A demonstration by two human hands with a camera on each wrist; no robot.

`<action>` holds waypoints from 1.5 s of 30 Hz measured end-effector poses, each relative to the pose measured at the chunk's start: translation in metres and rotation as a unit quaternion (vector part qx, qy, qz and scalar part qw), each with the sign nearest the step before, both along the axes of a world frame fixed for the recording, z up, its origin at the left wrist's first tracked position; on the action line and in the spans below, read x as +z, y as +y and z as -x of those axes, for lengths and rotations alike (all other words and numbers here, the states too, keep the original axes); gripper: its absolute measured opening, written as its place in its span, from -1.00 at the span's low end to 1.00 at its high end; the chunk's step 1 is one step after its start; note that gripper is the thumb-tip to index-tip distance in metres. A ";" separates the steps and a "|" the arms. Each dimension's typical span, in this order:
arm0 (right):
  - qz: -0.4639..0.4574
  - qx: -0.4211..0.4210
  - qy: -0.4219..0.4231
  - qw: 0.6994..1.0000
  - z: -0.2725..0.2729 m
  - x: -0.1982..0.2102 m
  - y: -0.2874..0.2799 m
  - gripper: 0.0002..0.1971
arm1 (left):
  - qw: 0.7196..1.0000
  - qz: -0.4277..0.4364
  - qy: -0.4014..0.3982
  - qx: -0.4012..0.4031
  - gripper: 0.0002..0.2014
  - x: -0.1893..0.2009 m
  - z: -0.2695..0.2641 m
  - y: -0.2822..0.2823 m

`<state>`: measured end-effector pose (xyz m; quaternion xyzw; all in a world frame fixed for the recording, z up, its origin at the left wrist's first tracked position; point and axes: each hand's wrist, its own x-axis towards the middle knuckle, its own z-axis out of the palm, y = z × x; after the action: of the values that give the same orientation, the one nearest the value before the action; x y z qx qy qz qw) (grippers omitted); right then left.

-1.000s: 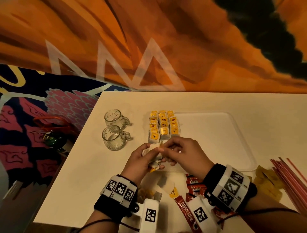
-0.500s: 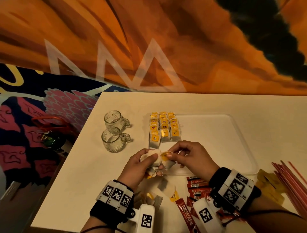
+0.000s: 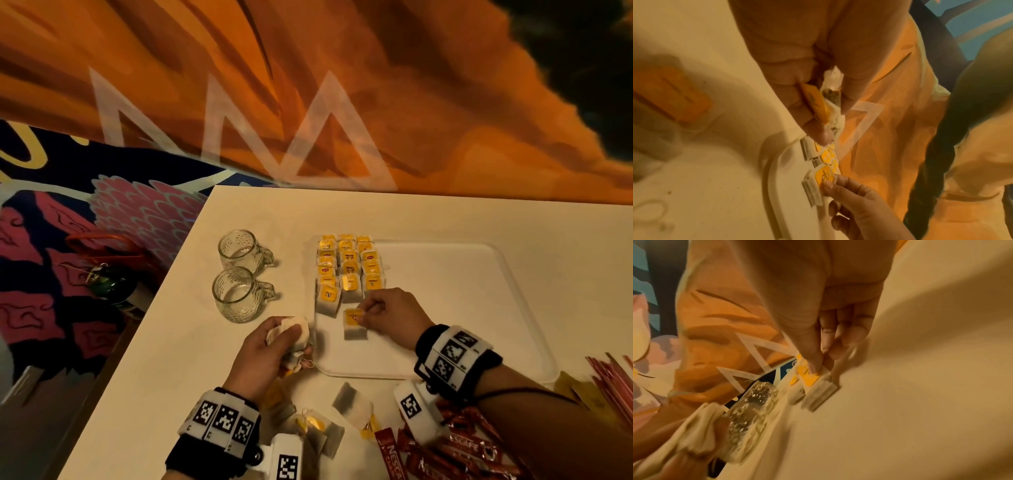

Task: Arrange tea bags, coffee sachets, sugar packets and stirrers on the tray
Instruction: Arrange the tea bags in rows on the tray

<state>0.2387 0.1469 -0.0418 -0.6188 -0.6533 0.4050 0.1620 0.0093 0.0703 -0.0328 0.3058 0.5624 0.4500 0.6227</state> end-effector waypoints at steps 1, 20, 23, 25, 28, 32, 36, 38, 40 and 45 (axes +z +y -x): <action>-0.008 -0.008 -0.011 1.000 0.001 -0.001 0.008 -0.82 | 1.000 0.001 0.001 0.002 -0.75 -0.002 0.001 0.003; -0.115 0.089 -0.107 0.984 0.020 0.011 0.027 -0.86 | 0.998 0.021 -0.048 0.019 -0.86 -0.002 -0.008 0.018; -0.099 0.116 -0.169 0.974 0.026 0.011 0.021 -0.89 | 0.998 0.020 -0.056 0.020 -0.85 0.000 -0.008 0.017; -0.094 0.114 -0.185 0.972 0.029 0.010 0.019 -0.85 | 0.997 0.020 -0.065 0.023 -0.84 0.001 -0.008 0.016; -0.090 0.116 -0.182 0.972 0.031 0.010 0.020 -0.82 | 0.997 0.016 -0.074 0.026 -0.82 0.003 -0.009 0.015; -0.100 0.118 -0.162 0.975 0.032 0.014 0.021 -0.82 | 0.997 0.019 -0.077 0.025 -0.83 0.003 -0.009 0.015; -0.100 0.094 -0.138 0.981 0.023 0.019 0.025 -0.86 | 0.997 0.025 -0.065 0.028 -0.80 -0.001 -0.007 0.014; -0.097 0.079 -0.146 0.981 0.016 0.021 0.025 -0.90 | 0.997 0.026 -0.062 0.029 -0.83 -0.001 -0.007 0.015; -0.086 0.074 -0.172 0.979 0.010 0.020 0.023 -0.80 | 0.997 0.026 -0.060 0.027 -0.87 -0.001 -0.007 0.015; -0.070 0.077 -0.196 0.975 0.005 0.013 0.022 -0.67 | 0.998 0.033 -0.058 0.020 -0.85 -0.001 -0.011 0.018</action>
<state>0.2340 0.1686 -0.0288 -0.6211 -0.7447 0.2404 0.0422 0.0199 0.0882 -0.0339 0.2472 0.5458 0.4604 0.6551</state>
